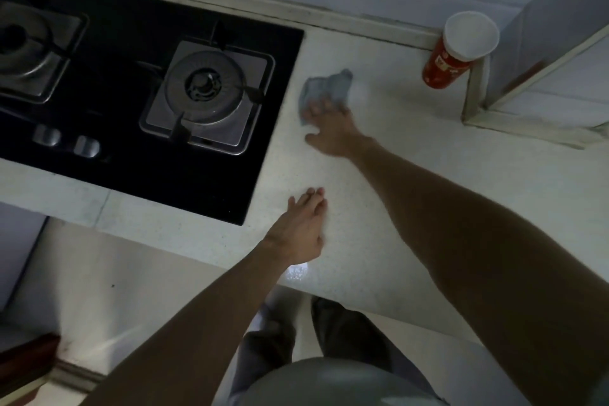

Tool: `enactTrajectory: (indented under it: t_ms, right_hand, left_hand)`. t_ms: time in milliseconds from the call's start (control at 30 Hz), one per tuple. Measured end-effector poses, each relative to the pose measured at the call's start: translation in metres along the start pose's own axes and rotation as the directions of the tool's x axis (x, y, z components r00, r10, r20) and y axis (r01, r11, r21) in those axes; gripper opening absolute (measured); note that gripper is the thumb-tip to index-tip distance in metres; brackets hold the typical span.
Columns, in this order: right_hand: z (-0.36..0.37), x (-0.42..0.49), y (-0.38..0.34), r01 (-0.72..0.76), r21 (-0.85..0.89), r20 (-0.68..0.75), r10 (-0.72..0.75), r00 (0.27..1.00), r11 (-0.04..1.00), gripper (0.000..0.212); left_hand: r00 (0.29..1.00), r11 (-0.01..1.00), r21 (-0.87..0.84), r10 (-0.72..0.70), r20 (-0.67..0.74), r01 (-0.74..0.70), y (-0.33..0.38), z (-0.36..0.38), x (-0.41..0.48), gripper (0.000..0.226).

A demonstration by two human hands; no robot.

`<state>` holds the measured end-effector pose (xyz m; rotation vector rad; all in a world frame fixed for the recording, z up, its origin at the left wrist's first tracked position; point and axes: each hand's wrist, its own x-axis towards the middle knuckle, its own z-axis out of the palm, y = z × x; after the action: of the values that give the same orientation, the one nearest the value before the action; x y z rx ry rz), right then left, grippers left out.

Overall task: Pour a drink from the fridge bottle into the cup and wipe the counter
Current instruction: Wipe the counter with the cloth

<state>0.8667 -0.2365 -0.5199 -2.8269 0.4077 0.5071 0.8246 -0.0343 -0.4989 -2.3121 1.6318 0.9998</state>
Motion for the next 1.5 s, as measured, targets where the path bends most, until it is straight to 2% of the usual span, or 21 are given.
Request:
enactTrajectory:
  t_ms: [133, 233, 300, 433, 500, 633, 767, 900, 967, 1033, 1133, 1200, 1333, 1500]
  right_hand:
    - [0.022, -0.028, -0.038, 0.155, -0.075, 0.017, -0.154, 0.988, 0.985, 0.071]
    - [0.034, -0.054, -0.022, 0.230, -0.065, -0.027, -0.232, 0.972, 0.971, 0.067]
    - [0.041, -0.071, 0.004, 0.212, -0.035, -0.086, -0.214, 0.973, 0.977, 0.062]
    - [0.051, -0.119, 0.064, -0.019, 0.029, -0.099, 0.022, 0.995, 0.999, 0.063]
    - [0.054, -0.146, 0.084, -0.165, 0.060, -0.112, 0.171, 0.979, 0.984, 0.065]
    - [0.062, -0.172, 0.099, -0.494, 0.114, -0.074, 0.503, 0.861, 0.862, 0.066]
    - [0.056, -0.158, 0.089, -0.628, 0.121, 0.003, 0.632, 0.775, 0.769, 0.072]
    - [0.046, -0.121, 0.059, -0.757, 0.265, 0.077, 0.769, 0.634, 0.597, 0.080]
    - [0.038, -0.097, 0.037, -0.738, 0.277, 0.106, 0.744, 0.660, 0.615, 0.082]
    - [0.033, -0.074, 0.007, -0.648, 0.258, 0.097, 0.648, 0.755, 0.716, 0.082]
    - [0.037, -0.050, -0.051, -0.416, 0.204, 0.046, 0.415, 0.909, 0.886, 0.080]
    - [0.044, -0.046, -0.092, -0.259, 0.157, 0.024, 0.258, 0.966, 0.953, 0.083]
    - [0.061, -0.067, -0.140, -0.108, 0.061, 0.022, 0.107, 0.994, 0.992, 0.085]
    - [0.075, -0.132, -0.117, 0.066, -0.005, 0.023, -0.065, 0.998, 0.998, 0.079]
  left_hand:
    - [1.000, 1.000, -0.012, 0.000, -0.018, 0.000, 0.002, 0.003, -0.002, 0.071]
    - [1.000, 1.000, -0.021, 0.012, -0.019, -0.012, -0.002, 0.000, -0.002, 0.071]
    - [1.000, 0.999, -0.026, 0.025, 0.005, -0.025, -0.006, 0.000, -0.001, 0.071]
    - [0.999, 0.994, -0.096, 0.043, -0.016, -0.045, -0.010, 0.001, -0.001, 0.069]
    - [0.998, 0.993, -0.106, 0.055, -0.027, -0.058, -0.011, 0.000, -0.002, 0.067]
    - [0.997, 0.992, -0.099, 0.070, -0.033, -0.073, -0.007, -0.002, -0.013, 0.061]
    - [0.995, 0.993, -0.060, 0.096, -0.025, -0.098, -0.008, 0.022, -0.051, 0.058]
    - [0.998, 0.991, -0.136, -0.017, -0.067, 0.007, -0.014, 0.047, -0.089, 0.058]
    - [0.992, 0.977, -0.213, -0.053, -0.113, 0.028, -0.019, 0.055, -0.100, 0.055]
    - [0.986, 0.965, -0.261, -0.070, -0.149, 0.029, -0.023, 0.059, -0.107, 0.054]
    - [0.981, 0.960, -0.281, -0.068, -0.180, 0.015, -0.025, 0.059, -0.106, 0.052]
    - [0.978, 0.961, -0.275, -0.056, -0.200, -0.002, -0.026, 0.060, -0.104, 0.050]
    - [0.975, 0.959, -0.284, -0.042, -0.216, -0.021, -0.033, 0.068, -0.108, 0.049]
    - [0.977, 0.971, -0.232, -0.001, -0.215, -0.050, -0.050, 0.074, -0.127, 0.047]
